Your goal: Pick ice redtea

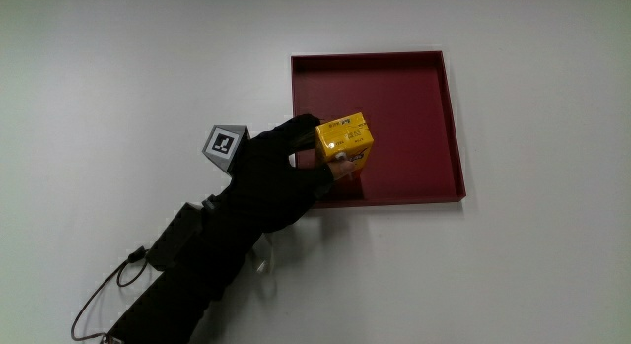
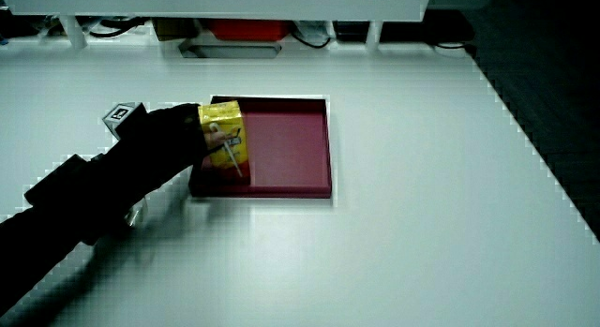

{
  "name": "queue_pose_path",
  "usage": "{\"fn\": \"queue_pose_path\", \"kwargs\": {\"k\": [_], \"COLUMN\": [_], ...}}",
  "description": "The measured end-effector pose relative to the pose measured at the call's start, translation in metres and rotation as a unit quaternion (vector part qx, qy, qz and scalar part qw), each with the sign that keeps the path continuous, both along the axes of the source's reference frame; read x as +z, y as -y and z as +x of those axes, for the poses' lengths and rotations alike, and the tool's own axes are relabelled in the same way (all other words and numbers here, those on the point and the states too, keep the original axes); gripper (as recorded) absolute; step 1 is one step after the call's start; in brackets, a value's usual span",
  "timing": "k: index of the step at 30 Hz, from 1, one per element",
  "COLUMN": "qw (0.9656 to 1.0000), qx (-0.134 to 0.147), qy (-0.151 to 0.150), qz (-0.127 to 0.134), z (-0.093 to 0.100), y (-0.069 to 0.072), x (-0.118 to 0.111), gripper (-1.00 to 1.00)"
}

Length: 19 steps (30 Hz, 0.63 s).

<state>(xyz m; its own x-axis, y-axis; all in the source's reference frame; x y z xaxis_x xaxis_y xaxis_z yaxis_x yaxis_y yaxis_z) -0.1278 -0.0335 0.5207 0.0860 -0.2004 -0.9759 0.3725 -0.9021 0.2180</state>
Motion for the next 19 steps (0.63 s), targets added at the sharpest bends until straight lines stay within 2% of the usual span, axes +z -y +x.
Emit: {"fn": "queue_pose_path", "kwargs": {"k": [2,4,6,11,13,19], "qw": [1.0000,1.0000,0.9999,0.9999,0.9996,0.9992], "qx": [-0.002,-0.001,-0.008,-0.011,-0.014,-0.004], "qy": [0.001,0.002,-0.007,-0.006,-0.020,-0.026], "qz": [-0.005,0.001,-0.005,0.011,0.016,0.030], "z": [0.000,-0.001,-0.001,-0.006,-0.008,-0.020], "y": [-0.001,-0.001,-0.002,-0.001,0.001,0.009], "x": [0.001,0.003,0.000,-0.003,-0.010,-0.034], "gripper": [1.00,1.00,1.00,1.00,1.00,1.00]}}
